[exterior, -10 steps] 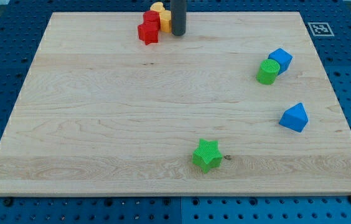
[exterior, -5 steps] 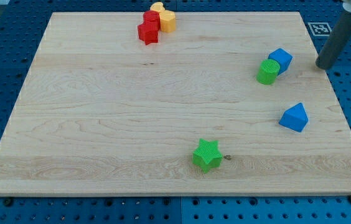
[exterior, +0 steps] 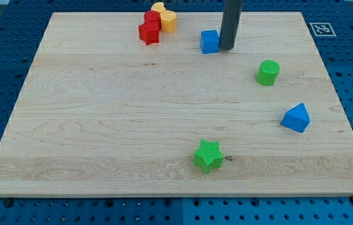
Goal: Bring the blue cube at the right side of the hexagon
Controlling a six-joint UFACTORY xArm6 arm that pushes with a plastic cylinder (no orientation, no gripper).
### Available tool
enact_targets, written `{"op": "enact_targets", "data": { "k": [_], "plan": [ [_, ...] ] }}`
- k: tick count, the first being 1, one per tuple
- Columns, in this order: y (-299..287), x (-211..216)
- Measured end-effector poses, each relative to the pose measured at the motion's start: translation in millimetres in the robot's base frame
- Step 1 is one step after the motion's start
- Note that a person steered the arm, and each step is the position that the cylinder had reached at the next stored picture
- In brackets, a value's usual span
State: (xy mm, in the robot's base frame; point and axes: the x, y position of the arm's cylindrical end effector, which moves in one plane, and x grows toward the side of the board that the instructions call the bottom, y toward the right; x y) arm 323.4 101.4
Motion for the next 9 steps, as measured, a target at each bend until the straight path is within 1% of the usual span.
{"op": "enact_targets", "data": {
  "k": [1, 2, 3, 4, 5, 6, 7, 9],
  "plan": [
    [-12.7, 12.8],
    [-29.4, 8.0],
    [-31.0, -39.9],
    [-31.0, -60.9],
    [-14.3, -43.4],
    [1.5, -51.5],
    [-2.0, -75.2],
    [-33.3, -85.9]
  ]
}}
